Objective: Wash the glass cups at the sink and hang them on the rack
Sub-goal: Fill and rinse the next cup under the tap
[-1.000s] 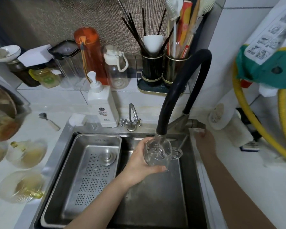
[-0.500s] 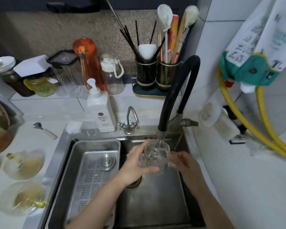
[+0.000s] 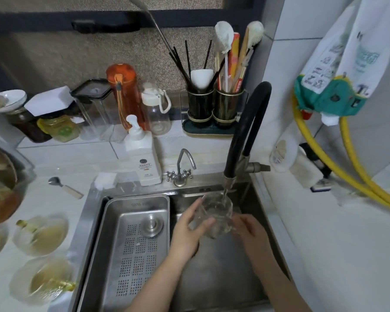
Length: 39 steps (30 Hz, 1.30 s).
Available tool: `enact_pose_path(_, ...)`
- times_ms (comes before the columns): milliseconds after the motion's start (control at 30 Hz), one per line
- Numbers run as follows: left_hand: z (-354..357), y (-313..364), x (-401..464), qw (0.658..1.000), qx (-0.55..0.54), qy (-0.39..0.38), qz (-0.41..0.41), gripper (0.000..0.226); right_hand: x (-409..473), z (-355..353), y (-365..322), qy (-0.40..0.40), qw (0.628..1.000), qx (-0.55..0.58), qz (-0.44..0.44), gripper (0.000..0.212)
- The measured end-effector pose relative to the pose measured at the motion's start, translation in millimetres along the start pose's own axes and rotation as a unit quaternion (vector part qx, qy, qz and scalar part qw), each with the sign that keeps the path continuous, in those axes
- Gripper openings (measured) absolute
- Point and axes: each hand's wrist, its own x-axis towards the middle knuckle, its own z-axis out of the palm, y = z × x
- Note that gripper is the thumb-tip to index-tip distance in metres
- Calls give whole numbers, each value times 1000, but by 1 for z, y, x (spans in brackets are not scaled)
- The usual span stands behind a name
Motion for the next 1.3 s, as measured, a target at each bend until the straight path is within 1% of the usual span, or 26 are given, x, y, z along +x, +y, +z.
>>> enact_pose_path(67, 10, 13, 3, 1000, -4, -22, 20, 53, -1, -7, -7, 21, 1000, 4, -2, 10)
enact_pose_path(133, 18, 14, 1, 997, 27, -68, 34, 48, -9, -14, -5, 42, 999, 7, 0, 10)
enact_pose_path(167, 17, 11, -1, 996, 36, -77, 33, 46, -14, -14, -2, 41, 999, 3, -1, 11)
enact_pose_path(267, 2, 1, -3, 999, 21, -31, -3, 49, -14, -1, 2, 12, 1000, 15, 2, 9)
enact_pose_path(333, -1, 2, 4, 1000, 4, -8, -20, 50, -5, 7, -5, 8, 1000, 19, -4, 10)
enact_pose_path(400, 4, 10, 13, 1000, 0, -16, -13, 48, 4, 5, -7, 27, 999, 33, -7, 10)
enact_pose_path(467, 14, 11, 18, 999, 10, -47, -9, 48, 4, -5, 3, 41, 998, 42, -5, 8)
enact_pose_path(533, 15, 10, 12, 998, 5, -65, -13, 50, -4, -10, 11, 41, 998, 38, -7, 7)
enact_pose_path(667, -3, 5, 15, 998, -31, -39, -27, 47, 3, 2, 2, 16, 1000, -12, -24, 12)
enact_pose_path(733, -4, 7, 25, 998, -45, -23, -39, 48, 14, 5, -11, 29, 998, -41, -38, 10)
enact_pose_path(833, 13, 10, 29, 997, -49, -26, -55, 51, 22, -5, -15, 67, 994, -72, -41, 7)
enact_pose_path(900, 18, 8, 25, 996, -60, -30, -58, 47, 19, -10, -9, 65, 993, -84, -43, 13)
enact_pose_path(967, 9, 4, 21, 996, -63, -29, -57, 46, 16, -5, -4, 43, 995, -74, -54, 19)
enact_pose_path(1067, -5, 3, 27, 995, -73, -8, -73, 46, 22, 6, -7, 15, 997, -55, -43, 14)
enact_pose_path(1167, 4, 7, 34, 995, -57, -20, -74, 46, 27, 1, -7, 27, 999, -17, -32, 6)
enact_pose_path(1300, 5, -8, 28, 996, -30, -46, -68, 54, 19, -9, 10, 22, 999, -24, -32, 7)
